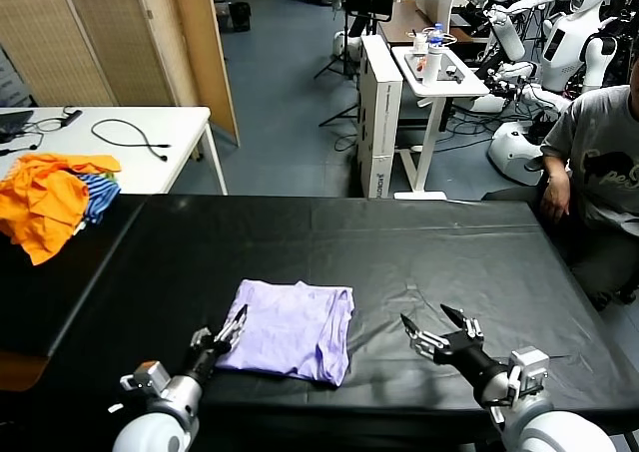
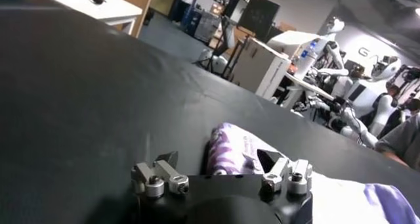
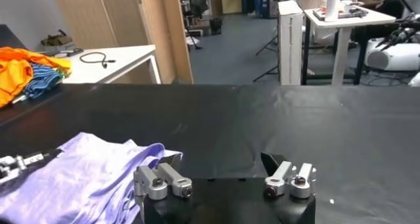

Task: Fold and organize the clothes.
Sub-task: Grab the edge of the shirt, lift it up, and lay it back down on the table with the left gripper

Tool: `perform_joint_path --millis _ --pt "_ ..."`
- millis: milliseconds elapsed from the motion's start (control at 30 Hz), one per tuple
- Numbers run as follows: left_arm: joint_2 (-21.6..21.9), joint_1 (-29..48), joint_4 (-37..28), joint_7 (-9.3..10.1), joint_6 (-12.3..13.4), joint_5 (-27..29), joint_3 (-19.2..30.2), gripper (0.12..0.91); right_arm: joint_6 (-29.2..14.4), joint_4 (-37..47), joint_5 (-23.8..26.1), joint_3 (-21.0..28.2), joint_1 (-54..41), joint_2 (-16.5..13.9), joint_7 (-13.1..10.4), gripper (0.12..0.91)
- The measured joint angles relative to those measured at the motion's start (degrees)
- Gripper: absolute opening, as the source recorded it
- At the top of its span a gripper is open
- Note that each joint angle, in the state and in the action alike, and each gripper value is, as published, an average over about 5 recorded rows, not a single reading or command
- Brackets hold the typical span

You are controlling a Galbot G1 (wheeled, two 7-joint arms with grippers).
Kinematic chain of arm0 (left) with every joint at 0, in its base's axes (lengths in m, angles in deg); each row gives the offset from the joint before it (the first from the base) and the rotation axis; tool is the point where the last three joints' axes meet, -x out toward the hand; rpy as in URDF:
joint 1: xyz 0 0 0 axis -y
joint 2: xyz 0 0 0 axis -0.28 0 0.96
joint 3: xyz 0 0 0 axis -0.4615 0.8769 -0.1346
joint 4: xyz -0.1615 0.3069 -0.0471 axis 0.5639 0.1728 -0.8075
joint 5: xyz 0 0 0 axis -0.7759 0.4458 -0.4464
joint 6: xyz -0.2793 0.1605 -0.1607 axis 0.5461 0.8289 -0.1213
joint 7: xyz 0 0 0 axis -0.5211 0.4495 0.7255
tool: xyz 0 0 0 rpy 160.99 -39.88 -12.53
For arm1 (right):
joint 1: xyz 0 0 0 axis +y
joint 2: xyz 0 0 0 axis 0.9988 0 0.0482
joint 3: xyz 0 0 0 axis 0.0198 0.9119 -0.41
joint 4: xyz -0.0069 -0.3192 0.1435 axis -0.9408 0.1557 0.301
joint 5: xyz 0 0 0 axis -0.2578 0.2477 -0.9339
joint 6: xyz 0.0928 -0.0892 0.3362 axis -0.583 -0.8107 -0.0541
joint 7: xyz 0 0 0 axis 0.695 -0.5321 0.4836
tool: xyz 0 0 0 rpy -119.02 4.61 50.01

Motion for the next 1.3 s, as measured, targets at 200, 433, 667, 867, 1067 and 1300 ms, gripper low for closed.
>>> perform_joint_path --millis 200,433,667,867,1067,1300 --pt "-0.76 -0.31 0.31 -0.16 -0.3 0.02 0.27 0.33 -0.36 0.02 0.79 0.21 -0.17 0.14 0.02 0.907" --pt "-0.79 -0.75 1.5 0.37 -1.44 2.42 -0.49 0.176 -0.59 0.42 1.52 0.22 -0.42 0.33 0.03 0.907" --pt "3.32 -2.03 2.89 0.34 -1.05 8.1 -4.62 0.171 -0.65 1.26 2.39 1.01 -1.34 0.27 0.1 0.907" --pt "10.32 -2.52 2.85 -0.52 0.2 11.09 -11.22 0.171 -0.91 2.58 2.78 2.07 -2.15 0.84 0.22 0.907" --pt "18.01 -3.86 3.33 -0.2 0.17 11.57 -18.95 0.171 -0.92 3.54 2.8 2.41 -2.47 1.06 0.43 0.907" --pt "21.25 -7.46 8.73 2.86 -1.06 13.02 -24.33 0.171 -0.92 4.02 3.14 3.05 -2.54 1.43 0.52 0.907"
